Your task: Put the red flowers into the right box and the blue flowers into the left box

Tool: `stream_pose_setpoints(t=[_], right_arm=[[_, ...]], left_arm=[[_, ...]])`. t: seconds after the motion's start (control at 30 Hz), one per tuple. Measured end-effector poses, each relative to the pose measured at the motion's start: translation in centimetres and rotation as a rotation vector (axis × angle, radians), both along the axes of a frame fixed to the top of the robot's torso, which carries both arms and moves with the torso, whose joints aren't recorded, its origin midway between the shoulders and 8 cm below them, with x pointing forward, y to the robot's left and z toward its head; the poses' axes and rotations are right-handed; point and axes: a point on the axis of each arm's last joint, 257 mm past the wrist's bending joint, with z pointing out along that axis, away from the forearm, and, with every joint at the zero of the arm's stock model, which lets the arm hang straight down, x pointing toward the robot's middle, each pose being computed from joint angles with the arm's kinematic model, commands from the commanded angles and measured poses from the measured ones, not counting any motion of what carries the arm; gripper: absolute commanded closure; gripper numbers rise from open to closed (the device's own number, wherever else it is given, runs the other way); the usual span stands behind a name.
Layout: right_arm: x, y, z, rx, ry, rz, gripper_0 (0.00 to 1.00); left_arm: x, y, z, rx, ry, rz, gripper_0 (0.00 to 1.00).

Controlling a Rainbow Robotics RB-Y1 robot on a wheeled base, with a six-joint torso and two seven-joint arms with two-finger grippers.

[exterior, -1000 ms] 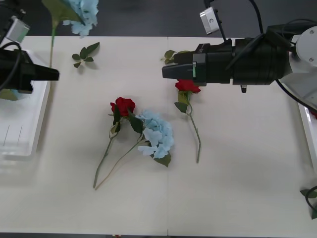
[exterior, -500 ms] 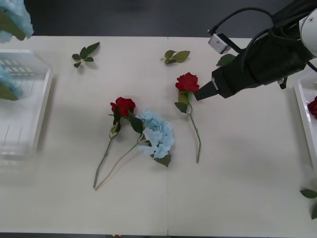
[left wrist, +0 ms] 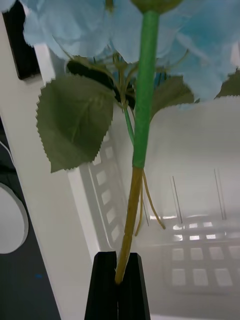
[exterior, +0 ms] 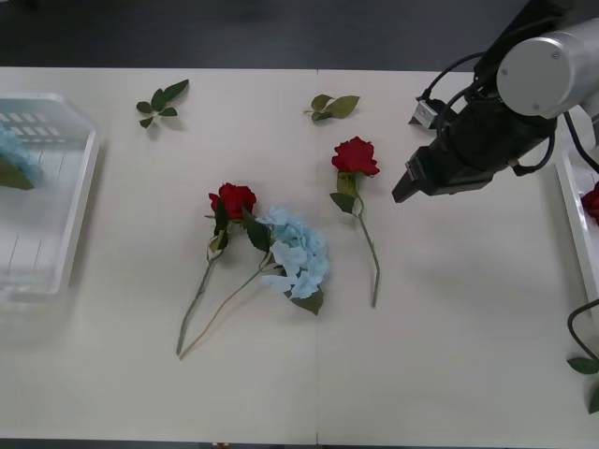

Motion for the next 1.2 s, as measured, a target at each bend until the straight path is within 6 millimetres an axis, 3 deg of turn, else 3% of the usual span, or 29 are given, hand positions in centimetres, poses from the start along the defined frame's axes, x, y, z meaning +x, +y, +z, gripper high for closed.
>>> stream_pose_setpoints(t=[0.23, 0.47, 0.5, 0.53, 0.6, 0.63, 0.83, 0.97, 1.2], right_arm=[[3.8, 2.0, -0.6, 0.03, -0.009, -0.131, 0.0], [5.5, 3.5, -2.0, -0.029, -0.067, -0.116, 0.0], [5.6, 3.7, -2.5, -0.04, -0.07, -0.114, 0.0], [5.7, 3.9, -2.8, -0.046, -0.07, -0.115, 0.0], [5.7, 4.4, -3.5, -0.044, -0.065, -0.119, 0.0], [5.8, 4.7, -3.8, -0.038, -0.063, -0.122, 0.0], [6.6, 6.1, -5.2, -0.026, -0.076, -0.141, 0.0], [6.9, 6.9, -6.2, -0.078, -0.111, -0.117, 0.0], [6.8, 7.7, -8.5, -0.118, -0.118, -0.103, 0.0]], left_arm=[[0.1, -0.2, -4.3, -0.006, 0.11, 0.031, 1.0], [0.5, -0.2, -7.6, 0.029, 0.141, 0.012, 0.99], [0.6, -0.4, -8.0, 0.032, 0.145, 0.005, 0.89], [0.7, -0.5, -8.3, 0.038, 0.149, -0.001, 0.6], [0.8, -0.7, -8.6, 0.048, 0.152, -0.01, 0.14], [0.9, -0.7, -8.7, 0.05, 0.152, -0.012, 0.02], [0.9, -0.9, -8.7, 0.044, 0.15, -0.014, 0.0], [1.4, -2.2, -8.7, -0.012, 0.129, -0.028, 0.0], [0.3, -2.0, -5.4, -0.112, 0.099, 0.02, 0.0]])
